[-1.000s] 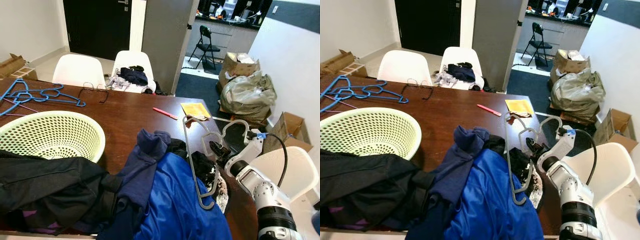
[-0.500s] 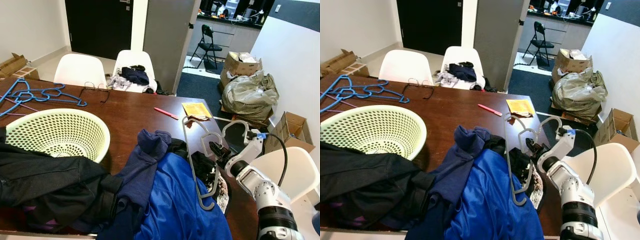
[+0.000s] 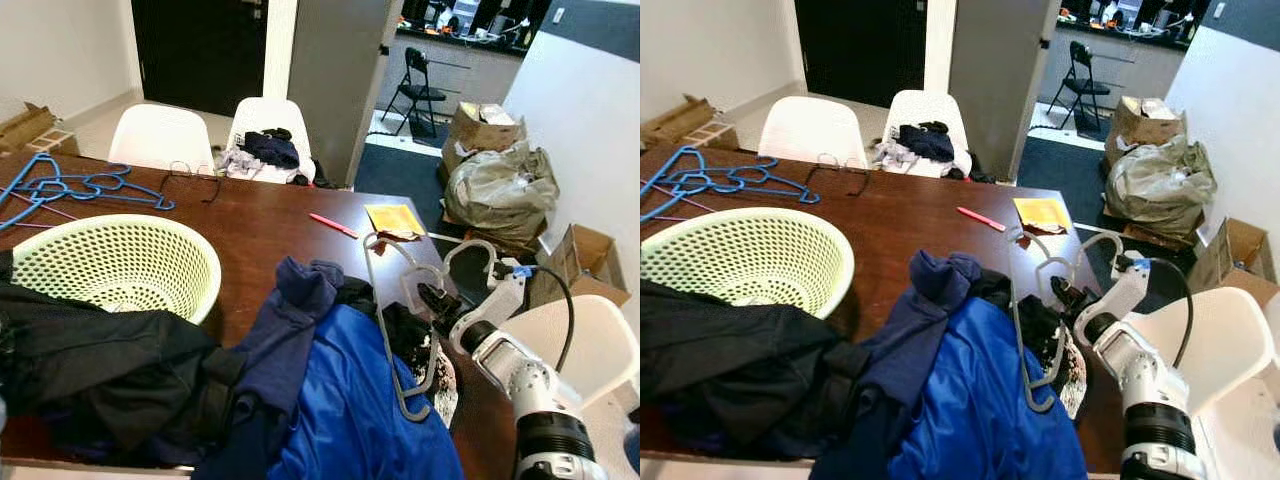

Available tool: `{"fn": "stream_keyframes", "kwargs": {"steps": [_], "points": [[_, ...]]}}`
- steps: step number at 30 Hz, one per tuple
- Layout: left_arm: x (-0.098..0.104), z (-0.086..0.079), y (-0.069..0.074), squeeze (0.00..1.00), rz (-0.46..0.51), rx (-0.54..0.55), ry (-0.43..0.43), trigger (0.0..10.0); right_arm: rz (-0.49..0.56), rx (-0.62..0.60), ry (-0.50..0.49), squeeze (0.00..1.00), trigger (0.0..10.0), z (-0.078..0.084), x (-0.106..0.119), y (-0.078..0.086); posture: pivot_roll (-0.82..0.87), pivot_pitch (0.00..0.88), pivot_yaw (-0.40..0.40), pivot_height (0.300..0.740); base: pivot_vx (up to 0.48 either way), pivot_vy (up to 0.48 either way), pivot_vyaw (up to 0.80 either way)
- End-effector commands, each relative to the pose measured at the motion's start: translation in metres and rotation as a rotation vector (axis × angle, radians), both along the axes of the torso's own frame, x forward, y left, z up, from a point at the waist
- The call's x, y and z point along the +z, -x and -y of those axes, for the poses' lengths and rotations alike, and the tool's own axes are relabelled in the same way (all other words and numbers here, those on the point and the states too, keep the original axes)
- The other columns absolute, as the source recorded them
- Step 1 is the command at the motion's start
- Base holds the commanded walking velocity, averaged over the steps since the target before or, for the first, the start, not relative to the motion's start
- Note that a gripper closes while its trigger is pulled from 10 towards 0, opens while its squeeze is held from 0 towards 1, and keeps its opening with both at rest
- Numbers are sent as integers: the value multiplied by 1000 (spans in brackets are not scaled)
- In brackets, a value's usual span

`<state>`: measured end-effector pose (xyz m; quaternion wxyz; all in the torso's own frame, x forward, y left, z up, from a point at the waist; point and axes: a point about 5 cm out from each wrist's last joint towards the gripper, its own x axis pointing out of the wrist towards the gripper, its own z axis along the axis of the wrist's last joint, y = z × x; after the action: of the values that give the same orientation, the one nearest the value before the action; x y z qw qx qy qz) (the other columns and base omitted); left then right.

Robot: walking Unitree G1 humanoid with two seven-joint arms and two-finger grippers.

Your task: Hang hanger

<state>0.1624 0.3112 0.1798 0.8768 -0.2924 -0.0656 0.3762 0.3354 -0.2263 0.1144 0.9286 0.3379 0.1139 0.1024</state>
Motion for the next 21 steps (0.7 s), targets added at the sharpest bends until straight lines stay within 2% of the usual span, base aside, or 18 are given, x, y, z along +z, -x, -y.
{"fn": "stream_keyframes", "kwargs": {"steps": [1, 2, 3, 4, 5, 6, 9, 11, 12, 16, 19, 21], "points": [[-36, 26, 9, 235, -1, 54, 234, 10000, -23, -3, 4, 0, 10000, 3, -4, 2, 160, 0, -127, 740, 0, 0, 0], [-36, 26, 9, 235, -1, 54, 234, 10000, -23, -3, 4, 0, 10000, 3, -4, 2, 160, 0, -127, 740, 0, 0, 0], [-44, 34, 12, 153, 26, 89, 315, 10000, -25, 2, 5, 0, 10000, 2, -4, 1, 160, 0, -127, 740, 0, 0, 0], [-44, 34, 12, 153, 26, 89, 315, 10000, -25, 2, 5, 0, 10000, 2, -4, 1, 160, 0, -127, 740, 0, 0, 0], [-47, 40, 17, 0, 57, 123, 381, 10000, -26, 5, 4, 0, 10000, 2, -4, 1, 160, 0, -127, 740, 0, 0, 0], [-47, 40, 17, 0, 57, 123, 381, 10000, -26, 5, 4, 0, 10000, 2, -4, 1, 160, 0, -127, 740, 0, 0, 0], [-47, 52, 23, 0, 114, 149, 463, 10000, -26, 7, 2, 0, 10000, 1, -5, 1, 168, 0, -126, 740, 0, 0, 0], [-47, 52, 23, 0, 114, 149, 463, 10000, -26, 7, 2, 0, 10000, 1, -5, 1, 168, 0, -126, 740, 0, 0, 0], [-48, 56, 27, 0, 120, 163, 498, 10000, -26, 7, -2, 0, 10000, 1, -4, 0, 172, 0, -127, 740, 0, 0, 0], [-59, 53, 38, 0, 116, 218, 556, 10000, -25, 8, -9, 0, 10000, 1, -4, 0, 171, 0, -128, 740, 0, 0, 0], [-61, 50, 40, 0, 120, 233, 563, 10000, -25, 9, -9, 0, 10000, 1, -4, -1, 169, 0, -134, 740, 0, 0, 0], [-67, 41, 42, 0, 114, 240, 554, 10000, -26, 13, -9, 0, 10000, 1, -4, -1, 172, 0, -144, 740, 0, 0, 0]]}}
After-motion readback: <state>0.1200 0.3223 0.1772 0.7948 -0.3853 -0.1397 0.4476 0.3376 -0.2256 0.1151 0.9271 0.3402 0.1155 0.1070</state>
